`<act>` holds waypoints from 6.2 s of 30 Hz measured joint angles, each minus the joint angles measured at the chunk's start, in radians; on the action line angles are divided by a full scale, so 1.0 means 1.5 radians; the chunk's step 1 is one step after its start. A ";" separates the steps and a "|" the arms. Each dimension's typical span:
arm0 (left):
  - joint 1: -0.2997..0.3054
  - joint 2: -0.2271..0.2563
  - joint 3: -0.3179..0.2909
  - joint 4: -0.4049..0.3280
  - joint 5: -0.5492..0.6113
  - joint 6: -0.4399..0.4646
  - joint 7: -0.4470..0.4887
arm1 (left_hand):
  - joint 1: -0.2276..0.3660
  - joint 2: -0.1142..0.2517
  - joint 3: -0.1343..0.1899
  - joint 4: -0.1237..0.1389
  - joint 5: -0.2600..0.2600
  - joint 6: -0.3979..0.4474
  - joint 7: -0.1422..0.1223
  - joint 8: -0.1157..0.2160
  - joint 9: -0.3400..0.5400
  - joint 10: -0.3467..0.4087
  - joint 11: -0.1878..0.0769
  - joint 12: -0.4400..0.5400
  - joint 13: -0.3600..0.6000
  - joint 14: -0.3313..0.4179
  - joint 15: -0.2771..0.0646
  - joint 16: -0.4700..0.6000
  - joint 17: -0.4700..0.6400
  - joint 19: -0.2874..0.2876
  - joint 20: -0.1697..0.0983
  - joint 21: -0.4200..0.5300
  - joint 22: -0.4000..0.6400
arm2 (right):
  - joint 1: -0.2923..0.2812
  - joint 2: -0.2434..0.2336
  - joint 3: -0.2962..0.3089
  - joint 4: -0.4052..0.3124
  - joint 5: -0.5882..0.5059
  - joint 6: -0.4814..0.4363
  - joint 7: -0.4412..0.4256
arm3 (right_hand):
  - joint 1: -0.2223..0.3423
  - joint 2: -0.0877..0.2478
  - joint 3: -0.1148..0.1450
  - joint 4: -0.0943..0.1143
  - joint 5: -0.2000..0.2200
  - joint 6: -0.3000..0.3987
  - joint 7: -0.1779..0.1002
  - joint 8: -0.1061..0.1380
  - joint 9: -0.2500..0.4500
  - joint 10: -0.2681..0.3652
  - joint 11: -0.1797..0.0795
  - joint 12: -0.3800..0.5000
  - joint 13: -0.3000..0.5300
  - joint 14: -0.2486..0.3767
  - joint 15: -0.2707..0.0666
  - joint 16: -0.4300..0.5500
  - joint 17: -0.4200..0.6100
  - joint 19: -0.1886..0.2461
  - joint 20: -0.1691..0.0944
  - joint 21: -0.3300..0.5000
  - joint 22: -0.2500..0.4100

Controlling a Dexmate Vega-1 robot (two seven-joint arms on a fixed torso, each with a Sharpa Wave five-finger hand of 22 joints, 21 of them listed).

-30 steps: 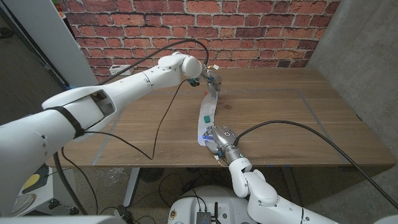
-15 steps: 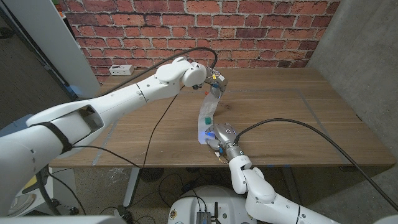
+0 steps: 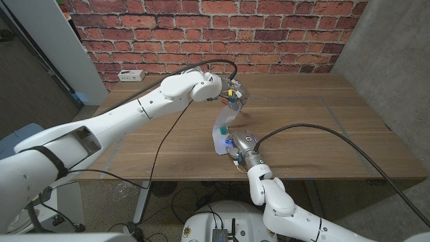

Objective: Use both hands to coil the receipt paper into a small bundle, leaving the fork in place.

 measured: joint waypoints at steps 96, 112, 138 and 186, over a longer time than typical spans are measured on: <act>0.166 0.081 -0.186 -0.093 -0.217 -0.153 -0.114 | -0.208 -0.025 -0.040 0.031 0.004 -0.518 -0.063 -0.108 -0.026 -0.318 0.053 -0.335 -0.138 -0.226 0.026 -0.189 -0.180 -0.120 0.070 -0.003 -0.040 | 0.118 -0.110 -0.089 -0.196 0.165 -0.320 0.106 | -0.076 -0.044 -0.045 0.013 0.078 -0.342 0.006 -0.008 0.007 -0.283 0.049 -0.067 0.025 -0.206 0.010 -0.068 -0.024 -0.059 0.026 -0.096 0.004; 0.141 0.092 -0.202 -0.016 -0.362 -0.135 -0.077 | -0.215 -0.018 -0.034 0.026 0.004 -0.463 -0.055 -0.100 -0.026 -0.282 0.054 -0.335 -0.147 -0.205 0.026 -0.183 -0.195 -0.116 0.074 -0.003 -0.040 | -0.017 -0.079 -0.004 -0.241 -0.033 -0.342 0.238 | 0.072 -0.030 0.115 -0.033 0.119 -0.232 0.044 0.013 0.008 -0.173 0.078 -0.026 0.011 -0.089 0.004 -0.032 -0.045 0.050 -0.021 -0.105 -0.004; 0.067 0.040 -0.159 0.197 -0.505 -0.164 -0.050 | -0.289 0.001 -0.043 0.058 0.004 -0.434 -0.028 -0.104 -0.024 -0.277 0.080 -0.343 -0.160 -0.199 0.025 -0.180 -0.199 -0.113 0.078 -0.003 -0.040 | 0.078 -0.083 -0.046 -0.270 0.164 -0.363 0.145 | -0.295 0.007 0.083 0.120 -0.036 -0.204 0.046 -0.002 0.004 -0.181 0.050 -0.046 0.017 -0.176 0.011 -0.054 -0.030 -0.041 0.026 -0.165 0.013; 0.048 0.037 -0.122 0.211 -0.438 -0.173 -0.005 | -0.292 0.018 0.011 0.033 0.012 -0.341 -0.024 -0.095 -0.024 -0.196 0.070 -0.338 -0.169 -0.090 0.014 -0.147 -0.197 -0.023 0.045 0.030 -0.035 | 0.189 -0.050 -0.169 -0.235 0.112 -0.314 0.250 | -0.264 0.013 0.165 -0.013 -0.058 -0.131 0.061 -0.005 0.004 -0.105 0.104 -0.023 0.024 -0.030 0.001 0.001 -0.053 0.093 -0.017 -0.131 0.011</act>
